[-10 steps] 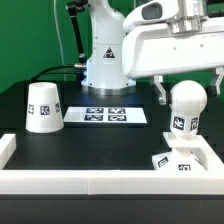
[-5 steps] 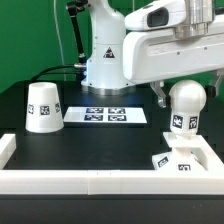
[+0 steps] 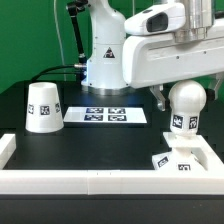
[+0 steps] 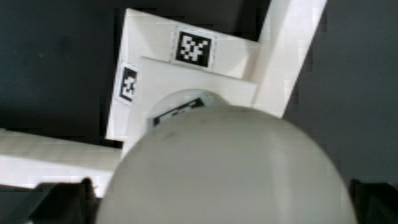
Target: Assemble lamp
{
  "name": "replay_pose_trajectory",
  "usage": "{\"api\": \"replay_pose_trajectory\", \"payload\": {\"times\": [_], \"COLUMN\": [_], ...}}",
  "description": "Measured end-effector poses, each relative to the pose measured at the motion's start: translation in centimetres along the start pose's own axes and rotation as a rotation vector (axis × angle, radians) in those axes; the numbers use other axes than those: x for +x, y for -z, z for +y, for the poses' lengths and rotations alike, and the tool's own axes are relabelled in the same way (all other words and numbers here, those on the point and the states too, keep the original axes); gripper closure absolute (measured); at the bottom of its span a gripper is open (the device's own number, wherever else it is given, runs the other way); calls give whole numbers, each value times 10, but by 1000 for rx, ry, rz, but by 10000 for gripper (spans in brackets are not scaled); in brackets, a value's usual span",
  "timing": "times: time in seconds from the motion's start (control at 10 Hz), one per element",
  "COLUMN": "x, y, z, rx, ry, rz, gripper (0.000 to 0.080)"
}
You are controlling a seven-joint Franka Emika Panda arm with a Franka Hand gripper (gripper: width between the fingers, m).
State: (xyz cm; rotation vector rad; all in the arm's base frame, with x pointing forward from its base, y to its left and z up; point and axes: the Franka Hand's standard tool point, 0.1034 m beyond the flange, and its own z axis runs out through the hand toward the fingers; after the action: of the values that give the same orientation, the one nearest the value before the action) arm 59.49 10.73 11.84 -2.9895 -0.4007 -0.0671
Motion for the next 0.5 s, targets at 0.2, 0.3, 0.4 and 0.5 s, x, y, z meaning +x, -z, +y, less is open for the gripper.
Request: {"api": "replay_pose_trajectory", "payload": {"times": [0.2, 0.3, 0.4, 0.5], "x": [0, 0, 0, 0], "y": [0, 0, 0, 0], "z": [0, 0, 0, 0], "rx": [0, 0, 1, 2], "ry": [-1, -1, -9, -26], "rz": [0, 0, 0, 0], "gripper": [101, 101, 101, 101]}}
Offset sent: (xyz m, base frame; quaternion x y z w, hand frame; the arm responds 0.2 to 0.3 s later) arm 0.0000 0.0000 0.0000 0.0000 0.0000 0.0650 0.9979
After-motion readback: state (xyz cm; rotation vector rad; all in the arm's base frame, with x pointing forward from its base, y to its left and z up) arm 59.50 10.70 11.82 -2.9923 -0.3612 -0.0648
